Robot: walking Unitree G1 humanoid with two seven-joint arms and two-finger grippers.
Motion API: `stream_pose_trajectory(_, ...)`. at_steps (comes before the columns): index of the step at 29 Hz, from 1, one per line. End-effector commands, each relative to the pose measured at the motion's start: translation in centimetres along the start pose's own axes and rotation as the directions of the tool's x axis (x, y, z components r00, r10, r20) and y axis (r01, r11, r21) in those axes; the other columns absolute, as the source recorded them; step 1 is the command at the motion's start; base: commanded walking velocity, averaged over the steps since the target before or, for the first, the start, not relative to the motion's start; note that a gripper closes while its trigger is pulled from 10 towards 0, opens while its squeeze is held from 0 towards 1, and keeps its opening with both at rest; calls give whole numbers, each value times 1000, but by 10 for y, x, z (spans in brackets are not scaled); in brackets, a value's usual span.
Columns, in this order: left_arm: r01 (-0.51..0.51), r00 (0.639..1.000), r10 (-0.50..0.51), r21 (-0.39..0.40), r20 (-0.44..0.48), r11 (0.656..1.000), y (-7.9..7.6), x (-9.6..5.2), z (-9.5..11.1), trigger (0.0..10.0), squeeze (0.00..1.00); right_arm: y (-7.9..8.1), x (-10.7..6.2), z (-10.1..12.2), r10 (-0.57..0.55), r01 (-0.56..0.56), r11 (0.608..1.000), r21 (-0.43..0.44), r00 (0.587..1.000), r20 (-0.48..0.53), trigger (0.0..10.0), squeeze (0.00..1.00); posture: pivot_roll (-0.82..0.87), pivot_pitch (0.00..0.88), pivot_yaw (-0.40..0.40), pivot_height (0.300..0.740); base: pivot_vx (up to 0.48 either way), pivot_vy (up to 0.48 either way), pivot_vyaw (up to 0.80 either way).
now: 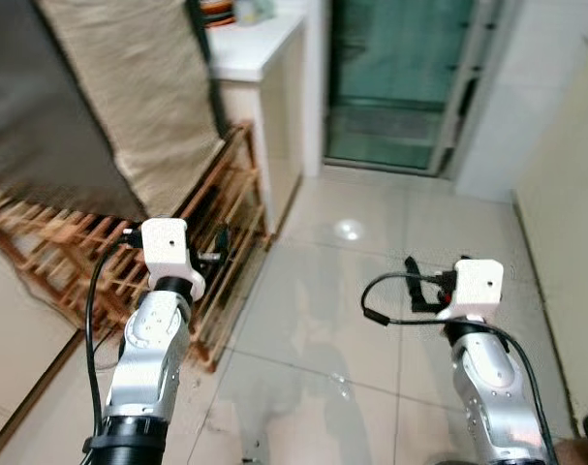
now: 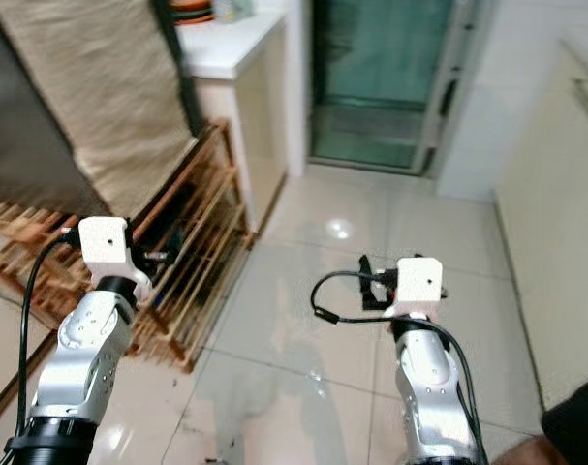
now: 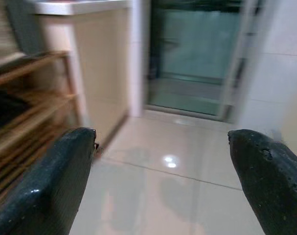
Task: Restocking fridge
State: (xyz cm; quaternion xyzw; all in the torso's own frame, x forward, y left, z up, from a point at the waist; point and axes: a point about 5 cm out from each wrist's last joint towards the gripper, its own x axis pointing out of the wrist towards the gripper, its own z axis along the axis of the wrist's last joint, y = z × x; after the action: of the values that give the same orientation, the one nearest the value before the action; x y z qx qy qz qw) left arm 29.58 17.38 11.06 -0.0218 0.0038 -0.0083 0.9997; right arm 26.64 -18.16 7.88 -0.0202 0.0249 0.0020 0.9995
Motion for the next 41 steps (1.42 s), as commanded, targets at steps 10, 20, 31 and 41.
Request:
stream_pose_trajectory(10,-58,998,58,-35,22,998,15,4,7,10000,0,2,2,4,28,-29,1000,9,999,28,10000,0,-130,0,78,740,224,0,435)
stream_pose_trajectory(20,-11,998,10,16,55,1000,13,12,17,10000,0,6,3,2,31,-32,999,22,999,25,10000,0,-134,0,88,740,436,0,43)
stream_pose_trajectory(31,8,998,-4,-61,57,998,9,12,16,10000,0,5,2,0,38,-38,999,18,999,16,10000,0,-136,0,85,740,275,170,0)
stream_pose_trajectory(41,79,992,-83,37,100,996,0,11,22,10000,0,5,0,-3,42,-42,999,17,999,6,10000,0,-137,0,86,740,0,144,0)
